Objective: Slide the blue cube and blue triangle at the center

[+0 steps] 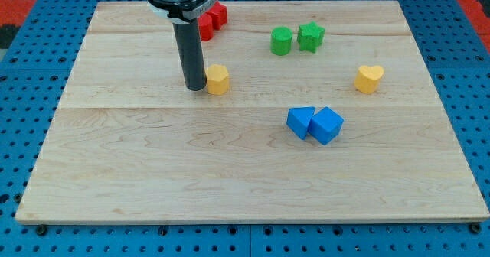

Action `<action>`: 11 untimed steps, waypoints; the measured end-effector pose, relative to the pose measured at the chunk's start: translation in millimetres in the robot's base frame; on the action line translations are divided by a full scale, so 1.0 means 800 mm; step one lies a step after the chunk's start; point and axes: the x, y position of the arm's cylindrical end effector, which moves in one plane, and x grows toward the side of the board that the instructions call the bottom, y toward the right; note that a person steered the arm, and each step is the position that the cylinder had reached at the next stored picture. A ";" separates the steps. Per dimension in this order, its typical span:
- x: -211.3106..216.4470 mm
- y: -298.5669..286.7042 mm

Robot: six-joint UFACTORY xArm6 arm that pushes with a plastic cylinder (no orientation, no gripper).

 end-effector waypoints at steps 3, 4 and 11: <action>0.000 0.040; 0.002 0.044; 0.048 0.199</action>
